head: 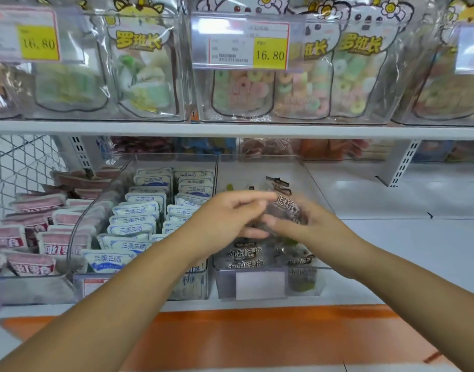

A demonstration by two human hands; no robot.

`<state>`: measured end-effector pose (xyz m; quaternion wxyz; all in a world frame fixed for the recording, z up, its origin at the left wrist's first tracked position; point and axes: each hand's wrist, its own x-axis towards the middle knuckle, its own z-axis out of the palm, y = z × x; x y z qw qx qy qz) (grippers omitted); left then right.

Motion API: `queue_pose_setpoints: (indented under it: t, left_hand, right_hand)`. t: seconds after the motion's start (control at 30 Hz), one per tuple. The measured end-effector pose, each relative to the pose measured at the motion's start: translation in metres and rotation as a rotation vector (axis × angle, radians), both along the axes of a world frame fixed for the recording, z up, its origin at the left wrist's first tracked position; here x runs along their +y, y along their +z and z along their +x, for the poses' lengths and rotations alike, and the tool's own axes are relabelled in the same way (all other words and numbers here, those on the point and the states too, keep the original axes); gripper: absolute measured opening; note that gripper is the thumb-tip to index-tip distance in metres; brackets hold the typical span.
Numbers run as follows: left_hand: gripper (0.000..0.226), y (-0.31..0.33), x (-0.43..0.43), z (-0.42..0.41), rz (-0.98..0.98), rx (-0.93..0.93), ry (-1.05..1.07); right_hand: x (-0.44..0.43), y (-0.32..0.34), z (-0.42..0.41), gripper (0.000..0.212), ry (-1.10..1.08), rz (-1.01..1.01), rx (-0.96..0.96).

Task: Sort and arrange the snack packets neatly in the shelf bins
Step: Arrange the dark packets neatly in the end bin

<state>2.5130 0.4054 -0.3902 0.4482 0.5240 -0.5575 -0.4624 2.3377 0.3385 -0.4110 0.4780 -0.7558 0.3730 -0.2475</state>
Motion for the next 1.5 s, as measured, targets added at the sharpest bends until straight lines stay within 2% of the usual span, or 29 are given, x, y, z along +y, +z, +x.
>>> queue_pose_setpoints:
  t: [0.03, 0.07, 0.13, 0.17, 0.23, 0.3, 0.43, 0.5, 0.6, 0.7, 0.9, 1.1, 1.2, 1.27, 1.33, 1.4, 1.5]
  left_hand:
    - [0.029, 0.0, 0.001, 0.001, -0.033, -0.107, 0.013]
    - [0.033, 0.001, 0.0, 0.006, -0.094, -0.301, 0.038]
    - [0.036, 0.003, 0.0, 0.022, -0.256, -0.813, 0.114]
    - [0.036, 0.002, 0.001, 0.031, -0.314, -0.993, 0.124]
    - [0.037, -0.002, 0.002, 0.045, -0.341, -1.142, 0.097]
    - [0.044, -0.009, 0.008, 0.052, -0.333, -1.167, 0.063]
    - [0.073, -0.025, 0.019, 0.069, -0.281, -1.212, 0.047]
    - [0.079, -0.03, 0.024, 0.075, -0.25, -1.184, 0.035]
    - [0.074, -0.032, 0.025, 0.075, -0.225, -1.151, 0.022]
    - [0.069, -0.034, 0.024, 0.074, -0.232, -1.1, 0.031]
    - [0.07, -0.038, 0.02, 0.079, -0.268, -1.068, 0.018]
    - [0.07, -0.04, 0.014, 0.079, -0.289, -1.027, 0.038]
    - [0.065, -0.039, 0.012, 0.077, -0.279, -1.017, 0.042]
    - [0.064, -0.039, 0.011, 0.078, -0.28, -1.011, 0.039]
    - [0.063, -0.041, 0.011, 0.078, -0.283, -1.0, 0.039]
    - [0.065, -0.043, 0.012, 0.079, -0.283, -1.002, 0.031]
    - [0.069, -0.044, 0.012, 0.08, -0.293, -1.009, 0.034]
  right_hand:
    - [0.0, 0.002, -0.002, 0.032, -0.061, -0.013, 0.001]
    - [-0.003, 0.006, -0.004, 0.024, -0.113, -0.03, -0.025]
    - [-0.01, 0.016, -0.013, 0.017, -0.172, -0.06, -0.091]
    - [-0.014, 0.022, -0.018, 0.018, -0.168, -0.061, -0.128]
    - [-0.018, 0.028, -0.024, 0.029, -0.102, -0.045, -0.195]
    - [-0.019, 0.027, -0.021, 0.034, -0.053, -0.103, -0.131]
    - [-0.021, 0.014, 0.008, 0.038, 0.077, -0.397, 0.219]
    - [-0.026, 0.007, 0.028, 0.036, 0.131, -0.51, 0.316]
    - [-0.041, -0.006, 0.045, 0.04, 0.154, -0.658, 0.336]
    - [-0.051, -0.018, 0.051, 0.046, 0.17, -0.658, 0.294]
    - [-0.048, -0.012, 0.039, 0.033, 0.195, -0.86, 0.454]
    - [-0.05, -0.018, 0.059, 0.031, 0.237, -0.713, 0.616]
    - [-0.061, -0.014, 0.056, 0.029, 0.226, -0.54, 0.632]
    - [-0.069, -0.011, 0.048, 0.04, 0.279, -0.365, 0.632]
    - [-0.07, -0.005, 0.046, 0.061, 0.378, -0.254, 0.737]
    - [-0.071, -0.002, 0.046, 0.073, 0.44, -0.192, 0.784]
    - [-0.074, 0.002, 0.052, 0.078, 0.505, -0.186, 0.84]
